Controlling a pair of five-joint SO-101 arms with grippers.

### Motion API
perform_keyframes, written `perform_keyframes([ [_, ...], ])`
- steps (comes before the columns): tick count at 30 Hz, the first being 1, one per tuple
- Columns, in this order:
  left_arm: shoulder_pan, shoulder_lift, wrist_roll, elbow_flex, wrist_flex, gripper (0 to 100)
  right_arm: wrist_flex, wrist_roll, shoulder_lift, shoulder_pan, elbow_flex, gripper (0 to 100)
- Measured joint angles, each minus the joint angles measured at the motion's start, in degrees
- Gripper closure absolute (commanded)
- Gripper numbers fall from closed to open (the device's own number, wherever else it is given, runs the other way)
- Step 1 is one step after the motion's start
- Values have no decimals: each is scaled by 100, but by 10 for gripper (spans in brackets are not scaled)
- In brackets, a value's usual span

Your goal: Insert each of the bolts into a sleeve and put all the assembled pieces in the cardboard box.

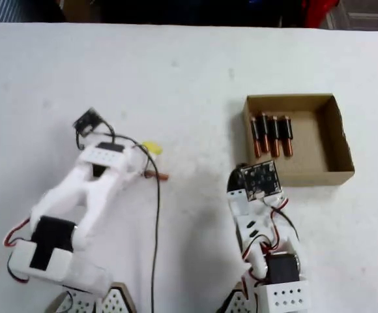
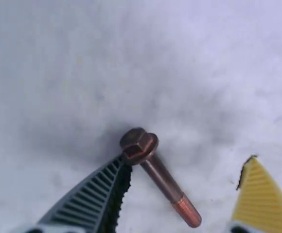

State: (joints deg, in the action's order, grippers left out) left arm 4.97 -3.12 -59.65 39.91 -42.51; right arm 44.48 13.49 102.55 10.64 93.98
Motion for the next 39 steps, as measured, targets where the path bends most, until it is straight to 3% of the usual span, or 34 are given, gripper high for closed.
perform_keyframes([
  [3, -18, -9, 0, -70, -79, 709, 0, 0, 0, 0, 0, 981],
  [9, -18, -9, 0, -70, -79, 985, 0, 0, 0, 0, 0, 981],
  [13, -35, -9, 123, -79, -79, 906, 0, 0, 0, 0, 0, 981],
  [21, -79, -9, 1204, -79, -97, 817, 0, 0, 0, 0, 0, 981],
  [28, -79, -9, 2523, -79, -97, 819, 0, 0, 0, 0, 0, 981],
  [32, -97, -9, 2646, -79, -97, 836, 0, 0, 0, 0, 0, 981],
  [36, -97, -9, 2646, -79, -97, 978, 0, 0, 0, 0, 0, 981],
  [39, -88, -9, 2602, -79, -88, 945, 0, 0, 0, 0, 0, 981],
])
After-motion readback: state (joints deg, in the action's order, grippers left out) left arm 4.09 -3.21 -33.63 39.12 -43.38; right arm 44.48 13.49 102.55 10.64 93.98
